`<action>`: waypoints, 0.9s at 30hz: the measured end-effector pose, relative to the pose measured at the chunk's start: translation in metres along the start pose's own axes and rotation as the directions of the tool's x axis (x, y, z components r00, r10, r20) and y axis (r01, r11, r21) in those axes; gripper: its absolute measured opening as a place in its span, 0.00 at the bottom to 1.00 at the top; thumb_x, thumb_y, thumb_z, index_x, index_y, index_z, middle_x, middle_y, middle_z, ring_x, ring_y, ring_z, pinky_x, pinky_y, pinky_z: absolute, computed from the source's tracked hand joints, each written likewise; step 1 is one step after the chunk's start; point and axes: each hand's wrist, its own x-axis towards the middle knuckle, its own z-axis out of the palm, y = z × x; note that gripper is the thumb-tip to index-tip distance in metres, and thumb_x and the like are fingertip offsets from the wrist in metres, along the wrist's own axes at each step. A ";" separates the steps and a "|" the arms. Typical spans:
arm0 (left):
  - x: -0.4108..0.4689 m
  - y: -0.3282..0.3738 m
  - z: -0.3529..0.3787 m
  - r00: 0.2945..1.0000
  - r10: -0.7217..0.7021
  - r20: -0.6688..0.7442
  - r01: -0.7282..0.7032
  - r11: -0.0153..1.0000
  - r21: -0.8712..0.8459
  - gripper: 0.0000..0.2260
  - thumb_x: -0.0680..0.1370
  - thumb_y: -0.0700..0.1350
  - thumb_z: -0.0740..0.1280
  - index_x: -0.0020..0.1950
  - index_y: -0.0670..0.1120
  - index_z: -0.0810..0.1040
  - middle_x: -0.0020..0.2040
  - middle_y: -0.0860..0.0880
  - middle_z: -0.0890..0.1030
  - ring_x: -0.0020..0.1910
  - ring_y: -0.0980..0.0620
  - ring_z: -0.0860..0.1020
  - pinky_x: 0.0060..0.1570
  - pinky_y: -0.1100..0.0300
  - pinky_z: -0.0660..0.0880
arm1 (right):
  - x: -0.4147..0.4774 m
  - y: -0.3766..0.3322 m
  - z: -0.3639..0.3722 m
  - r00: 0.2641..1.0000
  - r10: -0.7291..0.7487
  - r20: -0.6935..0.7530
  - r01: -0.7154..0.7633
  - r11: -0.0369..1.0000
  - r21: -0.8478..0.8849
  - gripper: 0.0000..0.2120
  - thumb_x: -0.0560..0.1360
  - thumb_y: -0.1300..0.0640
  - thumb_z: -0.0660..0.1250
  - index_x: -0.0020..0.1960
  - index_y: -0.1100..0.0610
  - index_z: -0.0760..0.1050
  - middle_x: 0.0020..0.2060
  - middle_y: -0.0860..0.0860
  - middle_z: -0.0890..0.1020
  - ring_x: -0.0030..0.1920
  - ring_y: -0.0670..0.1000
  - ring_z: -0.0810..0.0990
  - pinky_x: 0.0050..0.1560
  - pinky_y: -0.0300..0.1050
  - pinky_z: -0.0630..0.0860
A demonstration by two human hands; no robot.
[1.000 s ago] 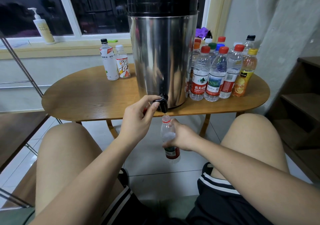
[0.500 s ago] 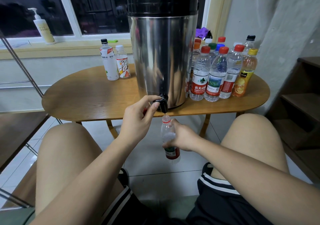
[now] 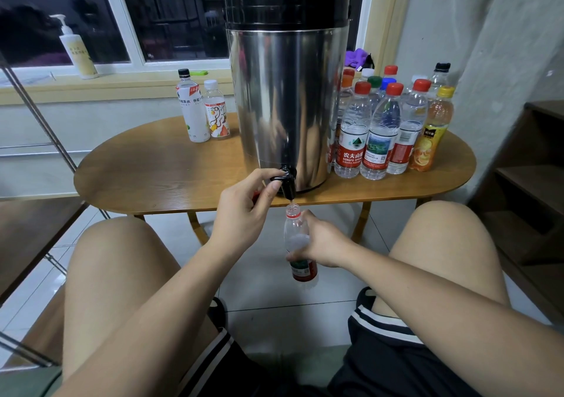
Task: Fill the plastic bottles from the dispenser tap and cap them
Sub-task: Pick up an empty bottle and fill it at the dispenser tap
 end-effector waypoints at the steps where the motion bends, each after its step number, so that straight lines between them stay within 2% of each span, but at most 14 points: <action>1: 0.000 0.000 0.000 1.000 0.000 -0.001 0.000 1.000 0.001 0.09 0.87 0.50 0.68 0.66 0.54 0.84 0.34 0.59 0.73 0.34 0.57 0.72 0.37 0.69 0.64 | 0.000 0.001 0.000 1.000 0.000 0.001 0.000 1.000 0.002 0.45 0.64 0.41 0.87 0.72 0.43 0.63 0.66 0.51 0.80 0.63 0.56 0.82 0.60 0.56 0.84; 6: 0.000 0.000 0.000 1.000 0.002 0.000 -0.002 1.000 0.006 0.09 0.87 0.49 0.68 0.66 0.53 0.84 0.35 0.61 0.74 0.35 0.58 0.73 0.37 0.70 0.65 | 0.001 0.002 0.000 1.000 -0.014 0.000 0.014 1.000 0.002 0.47 0.65 0.42 0.87 0.74 0.44 0.64 0.68 0.50 0.80 0.65 0.56 0.81 0.61 0.55 0.83; 12: -0.001 0.000 0.000 1.000 -0.006 0.003 0.006 1.000 -0.012 0.09 0.87 0.50 0.68 0.66 0.54 0.84 0.34 0.59 0.73 0.35 0.56 0.73 0.37 0.68 0.65 | 0.002 0.004 0.002 1.000 -0.024 -0.010 0.024 1.000 0.002 0.45 0.64 0.42 0.87 0.71 0.45 0.65 0.65 0.50 0.81 0.62 0.54 0.82 0.57 0.49 0.81; 20: 0.000 0.000 0.000 1.000 0.002 0.000 -0.002 1.000 -0.011 0.09 0.87 0.50 0.68 0.67 0.53 0.84 0.33 0.58 0.72 0.35 0.57 0.73 0.37 0.69 0.65 | 0.004 0.004 0.004 1.000 -0.015 -0.013 0.015 1.000 0.015 0.47 0.63 0.40 0.87 0.72 0.43 0.64 0.65 0.51 0.81 0.63 0.56 0.82 0.60 0.55 0.84; 27: 0.000 -0.001 -0.001 1.000 0.002 0.010 -0.002 1.000 -0.007 0.09 0.87 0.50 0.68 0.67 0.54 0.83 0.34 0.59 0.74 0.35 0.57 0.73 0.38 0.68 0.65 | 0.007 0.005 0.007 1.000 -0.006 -0.023 0.007 0.999 0.032 0.48 0.64 0.40 0.87 0.74 0.44 0.62 0.68 0.51 0.80 0.67 0.57 0.81 0.60 0.53 0.83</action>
